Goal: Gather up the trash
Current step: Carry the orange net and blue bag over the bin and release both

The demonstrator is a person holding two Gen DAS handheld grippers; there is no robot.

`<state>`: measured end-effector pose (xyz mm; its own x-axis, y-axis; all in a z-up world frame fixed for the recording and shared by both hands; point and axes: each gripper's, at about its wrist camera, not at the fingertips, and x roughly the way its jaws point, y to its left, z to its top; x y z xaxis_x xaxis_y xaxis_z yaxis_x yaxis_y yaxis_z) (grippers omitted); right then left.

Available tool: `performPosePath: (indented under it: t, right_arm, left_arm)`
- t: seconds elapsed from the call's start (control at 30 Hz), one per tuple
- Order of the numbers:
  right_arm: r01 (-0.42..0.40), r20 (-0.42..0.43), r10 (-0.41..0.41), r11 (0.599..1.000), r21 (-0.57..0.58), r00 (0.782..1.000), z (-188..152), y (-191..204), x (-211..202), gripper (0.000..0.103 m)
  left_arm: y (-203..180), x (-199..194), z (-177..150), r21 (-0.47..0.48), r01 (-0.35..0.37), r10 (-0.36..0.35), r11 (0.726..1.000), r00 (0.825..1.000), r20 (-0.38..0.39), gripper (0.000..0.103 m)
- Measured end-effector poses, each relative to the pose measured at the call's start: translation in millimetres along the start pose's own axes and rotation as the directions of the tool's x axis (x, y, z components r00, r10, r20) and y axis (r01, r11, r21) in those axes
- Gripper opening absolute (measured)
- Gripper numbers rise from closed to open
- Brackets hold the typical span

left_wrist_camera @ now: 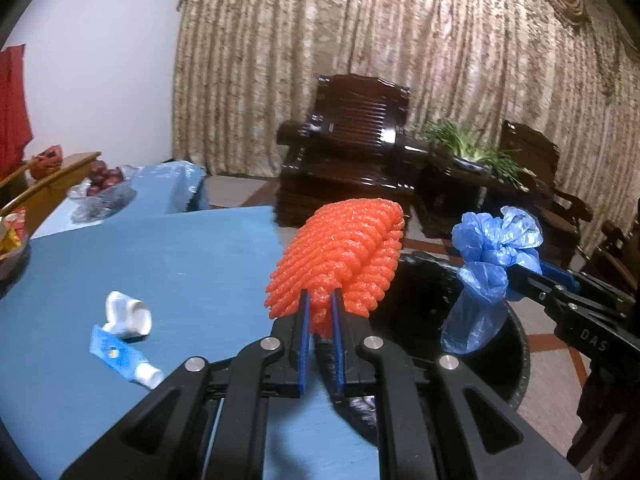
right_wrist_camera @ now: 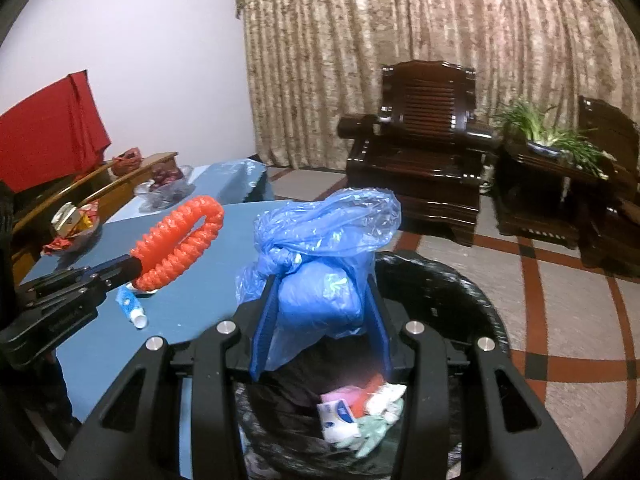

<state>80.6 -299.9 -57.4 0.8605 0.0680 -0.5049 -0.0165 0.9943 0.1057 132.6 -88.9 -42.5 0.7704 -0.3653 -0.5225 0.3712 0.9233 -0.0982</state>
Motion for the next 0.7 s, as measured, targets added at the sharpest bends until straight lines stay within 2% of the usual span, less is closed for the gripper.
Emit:
performPosePath:
  t: [0.37,0.7]
  right_arm:
    - [0.080,-0.050,-0.077,0.995,0.058,0.996,-21.0,-45.7,11.7,0.040]
    - [0.123,-0.126,-0.112,0.990,0.077,0.986,-41.0,-68.3,42.3,0.041]
  left_arm:
    - [-48.4,47.2,-5.2,0.039,0.086,-0.083,0.996,0.994,-0.066,0.010]
    - [-68.2,87.2,-10.5,0.068,0.128,-0.116,0.989,0.982,-0.150,0.010]
